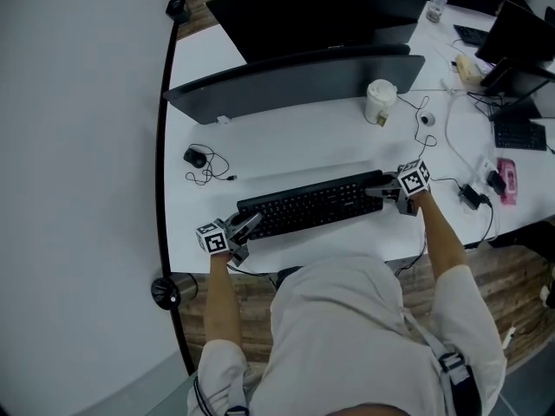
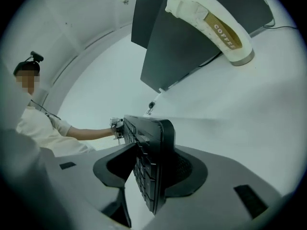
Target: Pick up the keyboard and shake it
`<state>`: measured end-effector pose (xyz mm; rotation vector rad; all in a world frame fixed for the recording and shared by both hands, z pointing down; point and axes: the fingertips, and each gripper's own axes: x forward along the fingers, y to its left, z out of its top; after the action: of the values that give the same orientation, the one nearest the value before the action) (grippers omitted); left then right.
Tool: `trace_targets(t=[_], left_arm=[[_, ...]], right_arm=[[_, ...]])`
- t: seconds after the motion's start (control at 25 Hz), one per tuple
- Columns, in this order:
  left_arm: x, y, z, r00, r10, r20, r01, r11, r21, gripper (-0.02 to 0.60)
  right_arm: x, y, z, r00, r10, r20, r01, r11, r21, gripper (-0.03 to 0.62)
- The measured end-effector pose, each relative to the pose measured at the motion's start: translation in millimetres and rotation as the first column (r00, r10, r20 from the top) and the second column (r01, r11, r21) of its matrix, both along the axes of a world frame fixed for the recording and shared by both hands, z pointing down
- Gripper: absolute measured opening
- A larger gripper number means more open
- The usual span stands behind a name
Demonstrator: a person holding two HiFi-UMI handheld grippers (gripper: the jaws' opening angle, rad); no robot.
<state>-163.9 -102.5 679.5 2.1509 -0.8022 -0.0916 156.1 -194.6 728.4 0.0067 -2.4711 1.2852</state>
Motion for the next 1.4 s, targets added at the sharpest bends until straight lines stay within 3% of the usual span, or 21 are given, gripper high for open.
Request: trace_targets(t=[0.16,0.4,0.6,0.76,0.84,0.88,0.96,1.0,1.04,1.08,1.2,1.24,1.4], left_arm=[[0,0,-5,1.000,0.007,0.003,-0.007,1.000,-0.003,0.116],[-4,-17,-38,0.999,0.036,0.028,-0.038,0.993,0.111,0.117],[5,-30,-75,0.993,0.097,0.060,-0.108,0.973,0.204,0.117],[14,-31,-95,0.974,0.186,0.128,-0.215,0.939,0.267,0.117],[21,-27,-96,0.936,0.264,0.233,-0.323,0.907,0.270,0.117],[25,-24,-92,0.901,0.304,0.308,-0.386,0.888,0.252,0.118],[30,-19,-77,0.792,0.372,0.485,-0.505,0.846,0.175,0.115],[32,-17,-69,0.729,0.393,0.561,-0.548,0.826,0.133,0.115],[33,-16,-63,0.681,0.399,0.614,-0.572,0.814,0.106,0.115],[32,-19,-60,0.659,0.385,0.646,-0.575,0.812,0.103,0.115],[27,-32,-68,0.662,0.275,0.697,-0.531,0.829,0.177,0.115],[25,-36,-72,0.653,0.242,0.718,-0.526,0.827,0.199,0.115],[26,-43,-78,0.568,0.157,0.808,-0.548,0.805,0.229,0.115]], right_arm=[[0,6,-8,0.998,-0.065,0.011,0.065,0.996,0.054,0.198],[-1,-4,-49,0.986,-0.168,0.017,0.162,0.972,0.172,0.171],[2,-15,-88,0.957,-0.288,-0.036,0.286,0.915,0.284,0.140],[7,-19,-109,0.923,-0.364,-0.124,0.383,0.848,0.365,0.130],[10,-22,-118,0.899,-0.397,-0.183,0.437,0.800,0.410,0.126],[11,-24,-123,0.885,-0.410,-0.219,0.465,0.769,0.439,0.124],[12,-29,-133,0.855,-0.422,-0.302,0.519,0.694,0.499,0.121],[11,-32,-138,0.838,-0.421,-0.347,0.546,0.653,0.526,0.121],[10,-34,-142,0.823,-0.416,-0.387,0.568,0.613,0.550,0.120],[8,-37,-148,0.814,-0.405,-0.417,0.581,0.579,0.572,0.118],[3,-45,-166,0.812,-0.354,-0.464,0.583,0.502,0.639,0.118],[2,-47,-173,0.811,-0.338,-0.478,0.586,0.473,0.658,0.118],[-6,-53,-203,0.775,-0.279,-0.568,0.633,0.350,0.691,0.118]])
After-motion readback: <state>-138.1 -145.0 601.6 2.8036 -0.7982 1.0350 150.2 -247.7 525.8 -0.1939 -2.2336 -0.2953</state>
